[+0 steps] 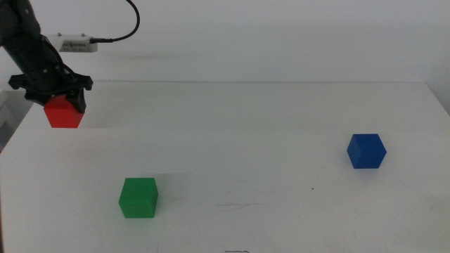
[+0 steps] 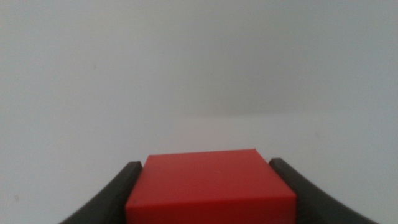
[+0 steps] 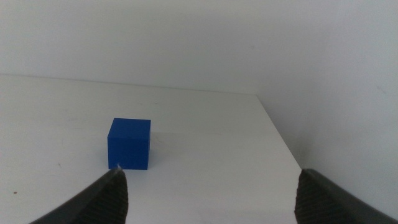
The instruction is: Stack red cubes first, then green, then blue cubes in a specific spot.
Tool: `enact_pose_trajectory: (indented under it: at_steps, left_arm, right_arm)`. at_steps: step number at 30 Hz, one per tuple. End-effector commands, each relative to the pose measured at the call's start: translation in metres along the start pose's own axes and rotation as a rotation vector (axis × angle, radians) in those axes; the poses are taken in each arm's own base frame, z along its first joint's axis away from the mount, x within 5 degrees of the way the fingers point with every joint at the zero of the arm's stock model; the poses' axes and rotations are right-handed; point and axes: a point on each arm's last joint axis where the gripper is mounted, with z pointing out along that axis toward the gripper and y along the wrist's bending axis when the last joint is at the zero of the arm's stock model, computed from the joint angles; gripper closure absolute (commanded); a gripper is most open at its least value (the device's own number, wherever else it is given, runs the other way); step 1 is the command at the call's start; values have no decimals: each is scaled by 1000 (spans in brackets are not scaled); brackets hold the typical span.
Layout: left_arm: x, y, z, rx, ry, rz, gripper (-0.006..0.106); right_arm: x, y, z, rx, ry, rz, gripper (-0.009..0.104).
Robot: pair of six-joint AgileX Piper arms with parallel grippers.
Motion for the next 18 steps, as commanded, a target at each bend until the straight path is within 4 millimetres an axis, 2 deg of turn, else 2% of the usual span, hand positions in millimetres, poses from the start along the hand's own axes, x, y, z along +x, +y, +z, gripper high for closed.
enact_pose_trajectory:
  at_steps: [1, 5, 10, 14, 18]
  left_arm:
    - [3, -7, -53, -5, -141, -29, 70]
    - [30, -25, -67, -17, -172, -77, 70]
    - [57, -62, -84, -18, -196, -105, 70]
    - [66, -98, -94, 3, -220, -108, 70]
    - [70, -139, -94, 34, -219, -91, 70]
  right_arm:
    - [-14, -1, -3, 9, -117, -14, 1]
    - [-14, -1, -3, 9, -117, -14, 1]
    - [-14, -1, -3, 9, -117, -14, 1]
    - [-14, -1, -3, 9, -117, -14, 1]
    - [-14, -1, -3, 9, -117, -14, 1]
